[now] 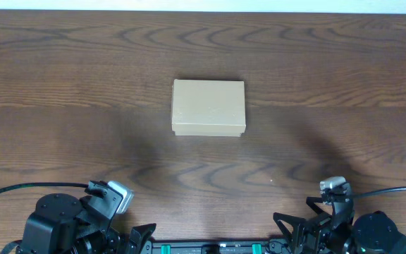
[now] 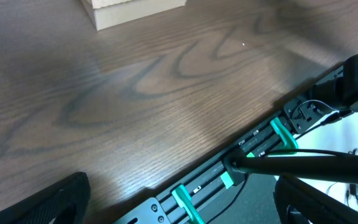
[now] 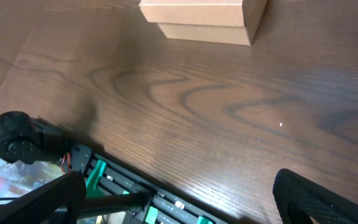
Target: Pack container
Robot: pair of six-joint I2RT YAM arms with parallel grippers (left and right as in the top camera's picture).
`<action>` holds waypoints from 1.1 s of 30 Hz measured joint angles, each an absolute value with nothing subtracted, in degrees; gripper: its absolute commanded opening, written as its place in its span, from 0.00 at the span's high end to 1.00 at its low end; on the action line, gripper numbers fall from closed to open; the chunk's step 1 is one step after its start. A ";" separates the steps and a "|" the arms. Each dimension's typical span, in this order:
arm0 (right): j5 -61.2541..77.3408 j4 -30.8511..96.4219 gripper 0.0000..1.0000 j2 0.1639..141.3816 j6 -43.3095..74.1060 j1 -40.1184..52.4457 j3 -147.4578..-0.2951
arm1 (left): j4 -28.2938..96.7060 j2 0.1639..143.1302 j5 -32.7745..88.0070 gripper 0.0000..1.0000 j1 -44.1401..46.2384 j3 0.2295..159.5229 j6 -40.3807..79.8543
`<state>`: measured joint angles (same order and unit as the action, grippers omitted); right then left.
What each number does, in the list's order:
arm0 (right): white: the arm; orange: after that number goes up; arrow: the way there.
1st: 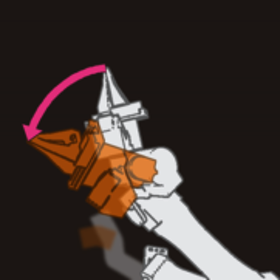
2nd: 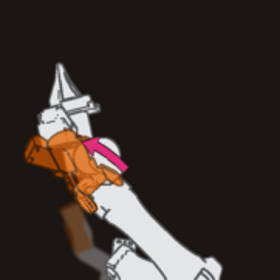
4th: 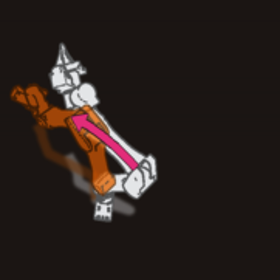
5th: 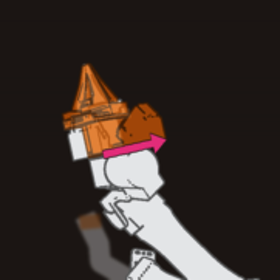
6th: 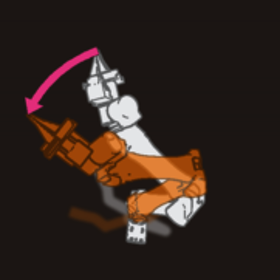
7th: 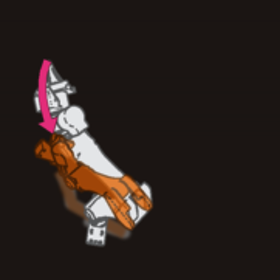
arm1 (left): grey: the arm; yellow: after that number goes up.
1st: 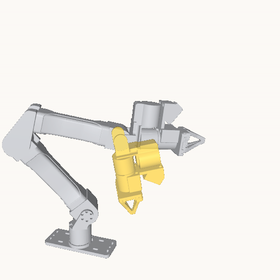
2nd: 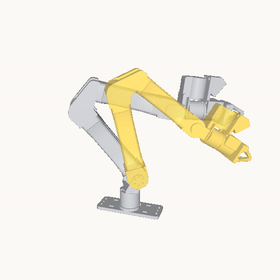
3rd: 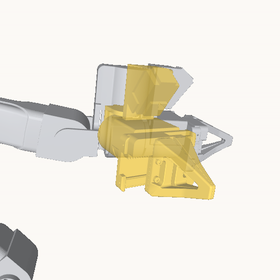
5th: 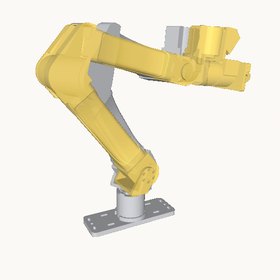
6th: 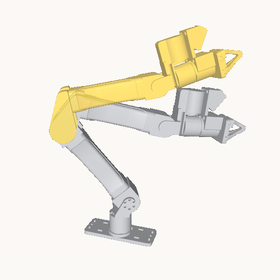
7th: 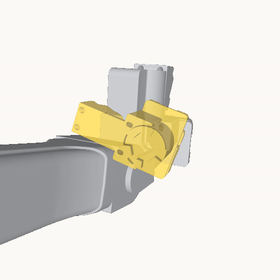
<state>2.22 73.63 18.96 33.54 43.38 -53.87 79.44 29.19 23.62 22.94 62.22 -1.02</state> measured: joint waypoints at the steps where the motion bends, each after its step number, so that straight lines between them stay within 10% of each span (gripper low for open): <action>1: 2.44 73.65 0.01 18.96 33.54 43.38 -53.87 | 79.44 29.19 23.59 0.05 22.94 62.22 -1.02; 18: 3.05 73.65 0.01 18.96 33.54 43.38 -53.87 | 77.65 28.14 22.65 0.05 19.49 62.06 -1.10; 33: 3.07 73.69 0.01 18.96 33.74 43.38 -53.60 | 41.28 5.93 19.14 0.05 9.30 32.56 -7.77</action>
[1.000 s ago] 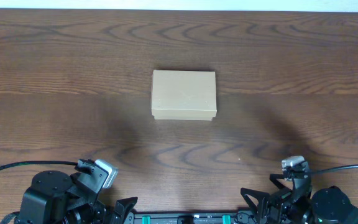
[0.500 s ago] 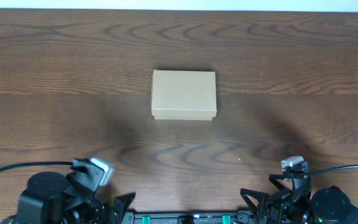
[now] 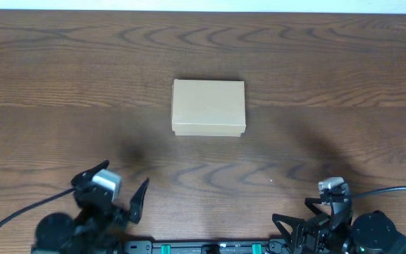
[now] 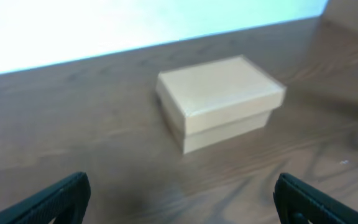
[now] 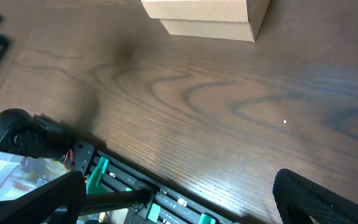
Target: Pack container
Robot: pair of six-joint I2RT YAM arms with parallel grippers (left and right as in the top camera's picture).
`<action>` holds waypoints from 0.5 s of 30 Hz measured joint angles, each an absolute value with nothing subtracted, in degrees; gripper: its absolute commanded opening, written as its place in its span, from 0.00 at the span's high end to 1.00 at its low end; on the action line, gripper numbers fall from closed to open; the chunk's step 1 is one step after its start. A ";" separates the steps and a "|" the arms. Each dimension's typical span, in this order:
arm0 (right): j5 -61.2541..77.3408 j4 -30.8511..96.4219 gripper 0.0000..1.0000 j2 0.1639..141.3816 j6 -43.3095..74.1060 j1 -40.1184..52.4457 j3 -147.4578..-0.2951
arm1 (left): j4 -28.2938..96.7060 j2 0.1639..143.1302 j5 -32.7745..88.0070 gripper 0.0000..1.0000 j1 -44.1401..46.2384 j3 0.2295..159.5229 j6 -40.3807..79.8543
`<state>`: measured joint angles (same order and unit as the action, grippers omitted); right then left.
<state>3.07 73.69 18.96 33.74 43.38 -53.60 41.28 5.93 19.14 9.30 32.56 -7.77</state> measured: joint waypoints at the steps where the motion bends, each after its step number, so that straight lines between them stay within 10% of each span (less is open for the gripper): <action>1: 3.07 73.69 0.01 18.96 33.74 43.38 -53.60 | 38.46 5.02 18.96 0.05 9.13 29.19 -7.53; 15: 3.11 73.71 0.01 19.00 33.78 43.38 -53.49 | 16.43 0.78 16.03 0.04 6.35 6.55 -3.40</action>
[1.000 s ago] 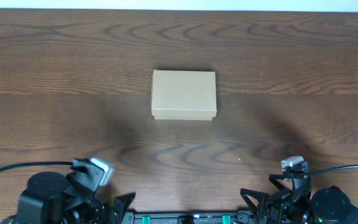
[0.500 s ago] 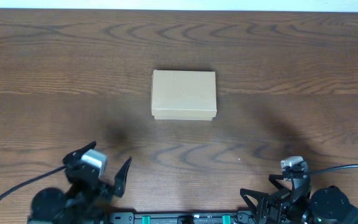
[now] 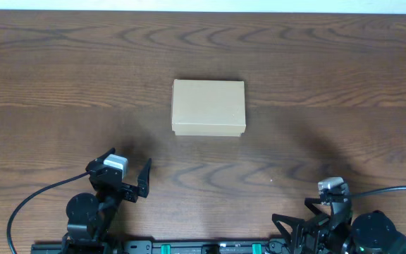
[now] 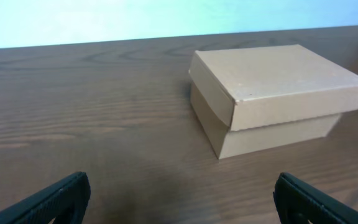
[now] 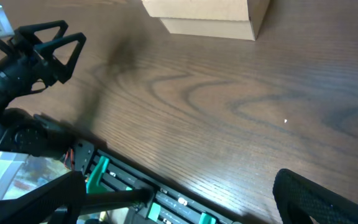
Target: Pack container
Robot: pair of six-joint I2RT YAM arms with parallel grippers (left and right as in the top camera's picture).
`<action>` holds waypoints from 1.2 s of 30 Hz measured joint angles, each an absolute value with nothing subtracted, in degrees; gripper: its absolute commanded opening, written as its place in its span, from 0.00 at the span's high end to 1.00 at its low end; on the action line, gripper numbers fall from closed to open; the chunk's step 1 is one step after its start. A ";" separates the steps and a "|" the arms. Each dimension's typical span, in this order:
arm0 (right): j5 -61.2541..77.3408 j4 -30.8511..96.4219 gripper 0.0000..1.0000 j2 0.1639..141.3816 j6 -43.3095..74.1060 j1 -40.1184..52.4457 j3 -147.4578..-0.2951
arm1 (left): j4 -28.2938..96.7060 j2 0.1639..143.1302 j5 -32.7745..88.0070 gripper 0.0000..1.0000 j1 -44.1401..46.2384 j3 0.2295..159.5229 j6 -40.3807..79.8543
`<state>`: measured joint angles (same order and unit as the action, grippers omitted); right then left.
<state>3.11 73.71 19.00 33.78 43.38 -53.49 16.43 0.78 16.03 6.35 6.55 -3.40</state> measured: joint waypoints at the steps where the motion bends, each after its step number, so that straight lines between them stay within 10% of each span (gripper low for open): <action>1: 3.14 73.76 0.01 19.00 33.78 43.38 -53.49 | 16.36 0.73 15.79 0.05 6.35 6.52 -3.18; 36: 1.98 73.60 0.01 18.98 33.19 43.38 -53.49 | 16.23 0.73 14.57 0.05 6.35 6.50 -2.33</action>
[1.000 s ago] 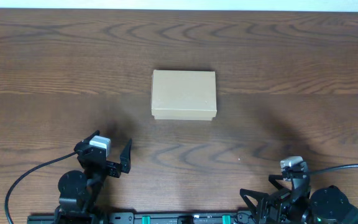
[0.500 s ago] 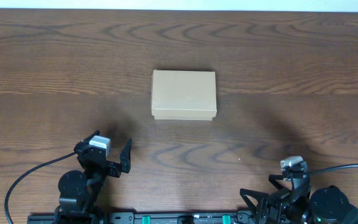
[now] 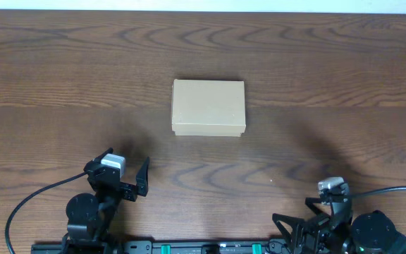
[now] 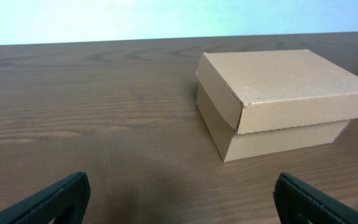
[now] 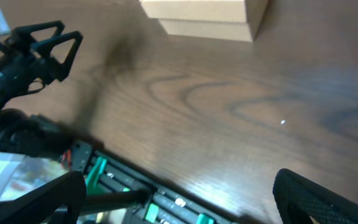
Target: Pack container
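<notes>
A shut tan cardboard box [image 3: 208, 107] with its lid on sits in the middle of the dark wooden table [image 3: 330, 77]. The left wrist view shows the box [image 4: 284, 99] ahead and to the right. My left gripper [image 3: 118, 175] is open and empty, low over the table's front left and pointing towards the box from well short of it. My right gripper [image 5: 179, 211] is open and empty at the front right edge. Nothing else for packing is in view.
A black rail with green clips [image 5: 135, 199] runs along the table's front edge under the right arm. My left gripper [image 5: 42, 40] shows at the left of the right wrist view. A cable [image 3: 34, 194] trails from the left arm.
My left gripper has shifted very slightly, so the box sits a little further right in its wrist view. The right wrist view is slightly blurred. The box has not moved.
At first both arms were folded at the front edge, the left camera looking along the rail. Then the left arm had lifted and turned to face the box. After that it stood further out over the table, open, and it stays there now. The right arm stayed put.
</notes>
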Robot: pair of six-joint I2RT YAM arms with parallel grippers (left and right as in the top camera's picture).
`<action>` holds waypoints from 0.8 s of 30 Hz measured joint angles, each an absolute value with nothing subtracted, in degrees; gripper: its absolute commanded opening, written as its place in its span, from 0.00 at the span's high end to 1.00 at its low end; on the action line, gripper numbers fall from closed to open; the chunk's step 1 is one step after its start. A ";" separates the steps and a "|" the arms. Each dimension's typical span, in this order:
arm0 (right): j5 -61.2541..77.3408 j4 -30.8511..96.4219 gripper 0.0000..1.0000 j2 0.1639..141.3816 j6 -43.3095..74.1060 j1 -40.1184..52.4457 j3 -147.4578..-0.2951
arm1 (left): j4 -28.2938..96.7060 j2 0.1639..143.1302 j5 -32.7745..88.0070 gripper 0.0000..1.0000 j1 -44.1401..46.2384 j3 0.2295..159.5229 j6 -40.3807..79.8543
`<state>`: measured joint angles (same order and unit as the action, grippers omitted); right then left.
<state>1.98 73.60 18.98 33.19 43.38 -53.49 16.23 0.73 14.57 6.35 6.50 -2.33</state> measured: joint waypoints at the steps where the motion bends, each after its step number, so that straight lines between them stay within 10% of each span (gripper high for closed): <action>1: 0.95 73.12 0.01 18.98 32.88 43.38 -53.49 | 16.23 0.73 14.57 0.05 6.35 6.50 -2.33; 24: -6.94 33.58 0.01 3.70 0.71 43.38 -11.16 | 16.03 0.73 14.15 0.05 6.35 6.46 -2.31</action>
